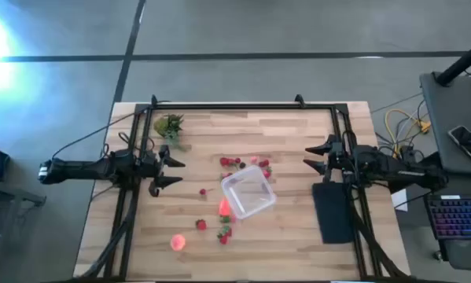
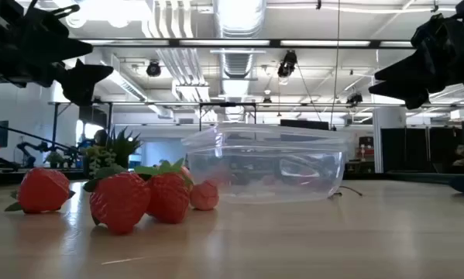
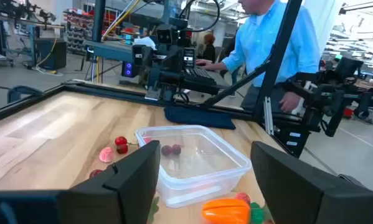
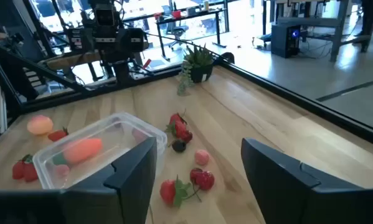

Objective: Pick and placing Produce into tupperware

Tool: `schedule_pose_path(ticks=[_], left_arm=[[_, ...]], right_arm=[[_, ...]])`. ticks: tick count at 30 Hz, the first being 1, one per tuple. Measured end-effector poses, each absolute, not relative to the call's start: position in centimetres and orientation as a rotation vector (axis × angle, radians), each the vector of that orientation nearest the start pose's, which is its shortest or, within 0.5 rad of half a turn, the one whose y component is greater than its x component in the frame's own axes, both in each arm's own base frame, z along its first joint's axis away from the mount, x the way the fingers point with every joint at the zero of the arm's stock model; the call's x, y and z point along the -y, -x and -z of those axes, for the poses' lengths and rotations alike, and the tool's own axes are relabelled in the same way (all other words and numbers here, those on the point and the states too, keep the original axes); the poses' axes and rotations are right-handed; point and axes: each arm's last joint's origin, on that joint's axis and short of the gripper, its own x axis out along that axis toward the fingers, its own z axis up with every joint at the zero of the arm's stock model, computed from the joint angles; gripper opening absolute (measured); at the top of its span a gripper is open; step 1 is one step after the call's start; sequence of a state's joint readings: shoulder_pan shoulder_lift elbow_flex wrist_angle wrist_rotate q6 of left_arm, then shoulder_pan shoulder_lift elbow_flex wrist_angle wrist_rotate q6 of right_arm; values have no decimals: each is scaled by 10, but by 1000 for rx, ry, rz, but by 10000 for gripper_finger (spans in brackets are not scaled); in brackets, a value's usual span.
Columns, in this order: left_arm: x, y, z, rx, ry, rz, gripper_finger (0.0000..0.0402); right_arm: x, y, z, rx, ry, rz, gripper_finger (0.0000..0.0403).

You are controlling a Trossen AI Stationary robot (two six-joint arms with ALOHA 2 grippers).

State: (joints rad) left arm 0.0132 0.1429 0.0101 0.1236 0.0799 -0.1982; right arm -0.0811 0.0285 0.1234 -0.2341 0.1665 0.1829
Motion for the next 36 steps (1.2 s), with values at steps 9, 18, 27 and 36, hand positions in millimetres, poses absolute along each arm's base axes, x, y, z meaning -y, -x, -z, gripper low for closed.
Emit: schedule_pose_path(ticks=[9, 18, 27, 36], left_arm=[[1, -106, -167, -17, 199, 67, 238], [1, -106, -167, -16, 199, 67, 238], [1, -106, -167, -15, 198, 71, 238], [1, -106, -167, -16, 199, 70, 238]], right_arm=[[12, -89, -181, -117, -176, 260, 226], [12, -89, -180, -117, -176, 259, 226], [12, -89, -181, -117, -176, 259, 226], [12, -89, -182, -101, -127, 264, 226]])
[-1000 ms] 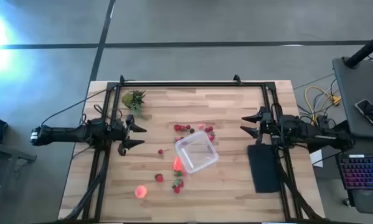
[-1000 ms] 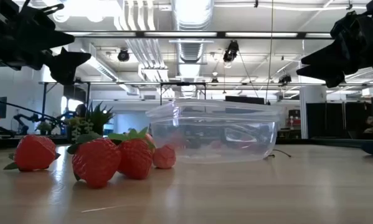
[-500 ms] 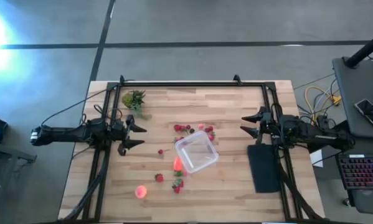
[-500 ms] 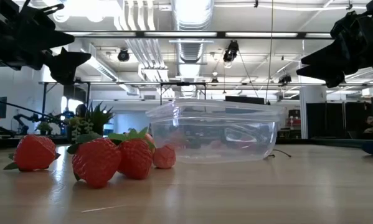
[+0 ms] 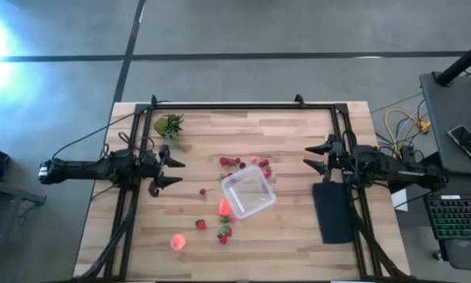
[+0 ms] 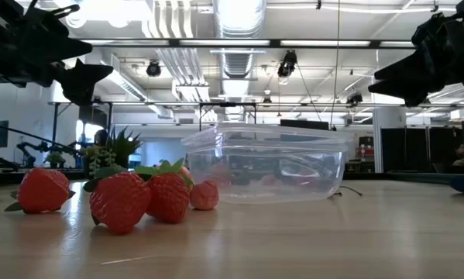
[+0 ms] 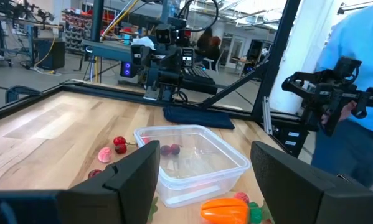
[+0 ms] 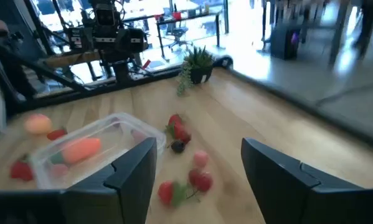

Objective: Pick and placing Produce into tupperware

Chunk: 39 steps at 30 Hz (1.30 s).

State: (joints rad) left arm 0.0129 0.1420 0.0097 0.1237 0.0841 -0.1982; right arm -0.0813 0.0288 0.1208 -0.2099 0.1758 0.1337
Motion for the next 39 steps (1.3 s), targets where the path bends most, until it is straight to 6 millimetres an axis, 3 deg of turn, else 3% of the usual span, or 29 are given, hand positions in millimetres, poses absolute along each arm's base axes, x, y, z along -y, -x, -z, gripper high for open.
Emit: schedule_pose_path(ticks=[2, 4, 10, 14, 18, 22, 27, 29, 34, 39], left_arm=[[1, -106, -167, -15, 198, 70, 238], [1, -106, -167, -15, 198, 70, 238], [1, -106, -167, -16, 199, 65, 238], [1, -106, -167, -15, 198, 65, 238], [1, -106, -167, -15, 199, 66, 238], [1, -106, -168, -13, 198, 67, 238], [1, -106, -175, 59, 287, 77, 238], [1, -105, -179, 103, 386, 89, 238], [1, -103, -193, 236, 560, 131, 238], [0, -100, -202, 326, 637, 157, 238]], right_arm=[[13, -91, -186, -29, -75, 278, 226], [13, -91, -191, 31, -129, 278, 226], [14, -90, -205, 236, -837, 264, 226], [15, -94, -204, 263, -1031, 273, 226], [15, -97, -226, 460, -1027, 146, 226], [14, -90, -268, 798, -812, -7, 226], [13, -81, -315, 1043, -576, -6, 226], [13, -86, -332, 1025, -592, -41, 226], [10, -119, -373, 768, -548, -138, 226], [11, -132, -418, 733, -564, -137, 226]])
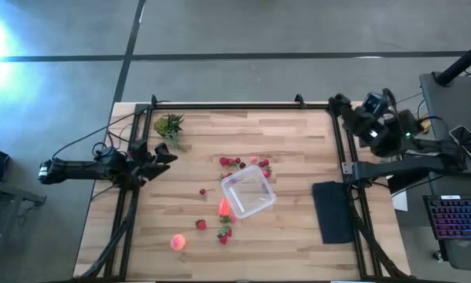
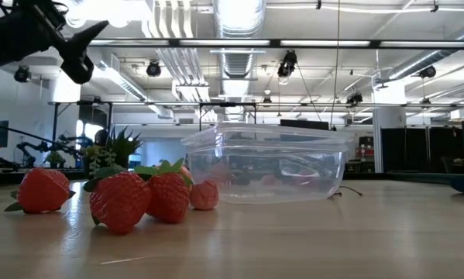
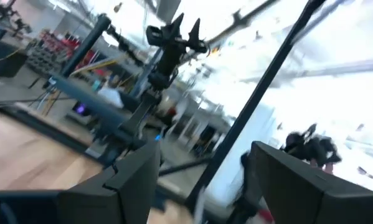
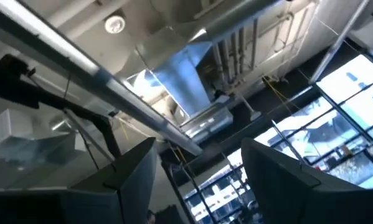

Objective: Pick and placing Produce into tupperware
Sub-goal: Put the cherry into the transparent container

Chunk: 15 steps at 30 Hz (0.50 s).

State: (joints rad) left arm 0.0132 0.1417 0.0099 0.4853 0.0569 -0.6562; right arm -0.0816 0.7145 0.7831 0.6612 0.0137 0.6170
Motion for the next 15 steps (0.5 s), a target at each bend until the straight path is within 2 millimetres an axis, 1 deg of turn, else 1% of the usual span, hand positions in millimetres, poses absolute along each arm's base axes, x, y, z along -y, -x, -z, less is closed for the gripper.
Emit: schedule_pose_path(ticks=[2, 4, 7, 11, 13, 15], left_arm=[[0, -99, -204, 354, 681, 175, 238], [0, -98, -207, 388, 698, 175, 238], [0, -96, -213, 447, 693, 196, 238], [0, -95, -214, 466, 692, 202, 238], [0, -96, -214, 465, 692, 202, 238], [0, -96, -214, 462, 692, 201, 238]], right_arm=[[11, -136, -431, 686, -497, -118, 226], [12, -140, -443, 637, -421, -45, 226], [14, -142, -461, 620, -411, 40, 226], [15, -142, -486, 605, -405, 68, 226], [16, -143, -494, 556, -371, 133, 226], [19, -147, -497, 477, -365, 233, 226]])
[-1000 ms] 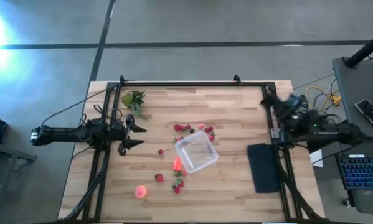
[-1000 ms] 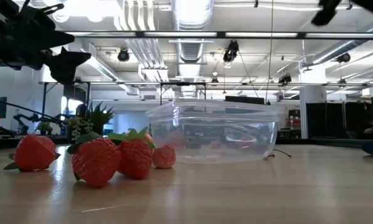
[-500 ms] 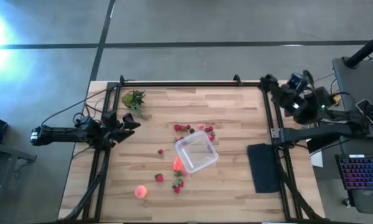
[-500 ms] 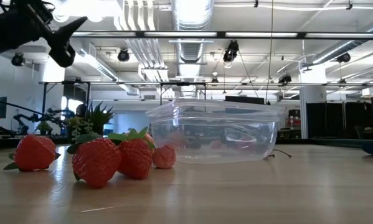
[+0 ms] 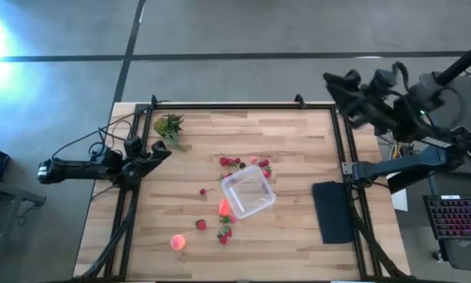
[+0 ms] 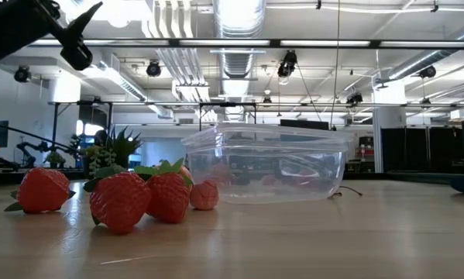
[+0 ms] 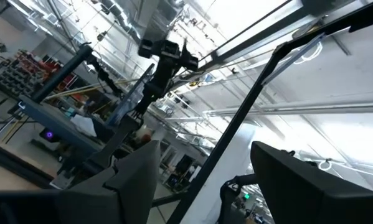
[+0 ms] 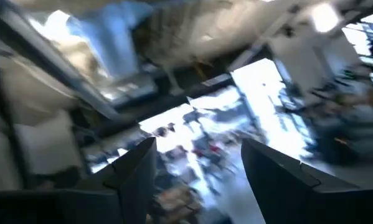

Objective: Pick and placing Produce into tupperware
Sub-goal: Put the cherry into the transparent container

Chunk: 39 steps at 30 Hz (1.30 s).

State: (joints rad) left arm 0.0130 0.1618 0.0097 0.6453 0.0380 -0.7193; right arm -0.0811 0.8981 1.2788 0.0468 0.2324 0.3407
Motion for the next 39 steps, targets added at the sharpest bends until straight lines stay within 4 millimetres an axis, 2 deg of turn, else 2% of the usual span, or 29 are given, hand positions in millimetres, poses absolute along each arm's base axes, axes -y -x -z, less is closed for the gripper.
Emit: schedule_pose_path(ticks=[2, 5, 10, 14, 16, 22, 26, 34, 39], left_arm=[[0, -97, -213, 455, 693, 198, 238], [0, -98, -213, 444, 694, 194, 238], [0, -101, -210, 413, 702, 183, 238], [0, -105, -207, 384, 706, 173, 238], [0, -106, -206, 370, 707, 167, 238], [0, -109, -203, 339, 711, 157, 238], [0, -110, -203, 333, 711, 156, 238], [0, -110, -203, 332, 710, 158, 238], [0, -110, -203, 334, 710, 157, 238]], right_arm=[[21, -152, -494, 348, -368, 326, 226], [25, -159, -479, 64, -409, 487, 226], [32, -167, -434, -481, -478, 726, 226], [39, -174, -401, -801, -557, 842, 226], [46, -185, -382, -921, -592, 851, 226], [70, -230, -320, -1182, -569, 812, 226], [79, -249, -281, -1336, -532, 734, 226], [86, -283, -241, -1283, -538, 584, 226], [91, -301, -212, -1370, -482, 528, 226]])
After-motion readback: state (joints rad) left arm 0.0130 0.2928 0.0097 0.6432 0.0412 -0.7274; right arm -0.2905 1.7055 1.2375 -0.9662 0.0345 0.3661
